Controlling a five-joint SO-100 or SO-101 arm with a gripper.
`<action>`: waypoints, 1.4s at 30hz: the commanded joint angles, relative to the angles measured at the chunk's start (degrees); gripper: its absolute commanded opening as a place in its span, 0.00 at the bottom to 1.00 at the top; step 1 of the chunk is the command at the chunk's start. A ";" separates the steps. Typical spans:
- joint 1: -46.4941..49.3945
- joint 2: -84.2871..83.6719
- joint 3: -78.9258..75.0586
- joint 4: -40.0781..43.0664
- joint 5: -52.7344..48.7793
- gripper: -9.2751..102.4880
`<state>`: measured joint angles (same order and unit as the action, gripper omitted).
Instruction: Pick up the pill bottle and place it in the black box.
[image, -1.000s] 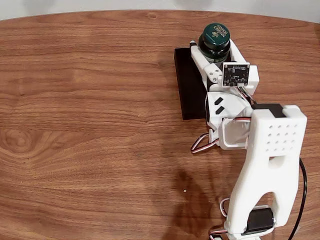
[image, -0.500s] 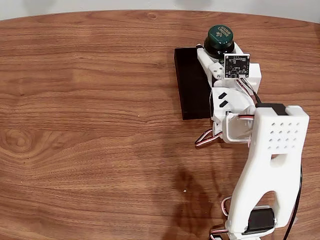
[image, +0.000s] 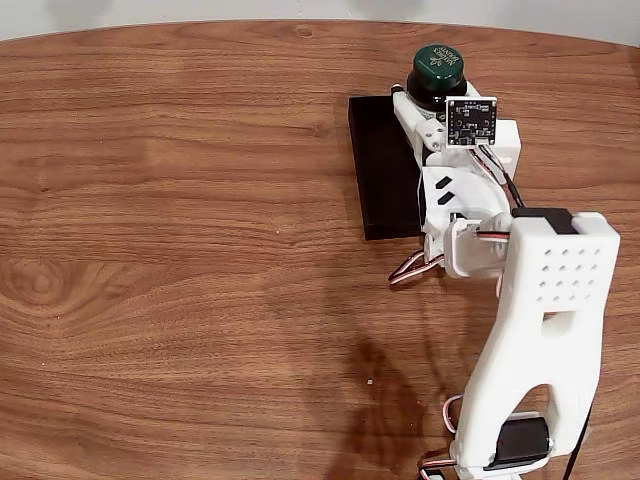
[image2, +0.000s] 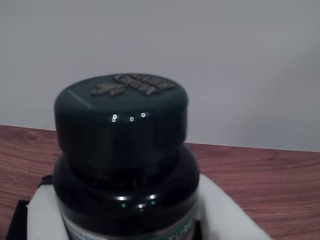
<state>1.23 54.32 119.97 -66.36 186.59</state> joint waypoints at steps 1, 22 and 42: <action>-1.14 2.90 1.49 2.46 0.97 0.37; -2.72 15.29 14.77 0.00 -0.97 0.50; 0.62 33.31 29.97 -0.62 -0.53 0.50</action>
<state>1.67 77.70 146.69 -64.25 186.68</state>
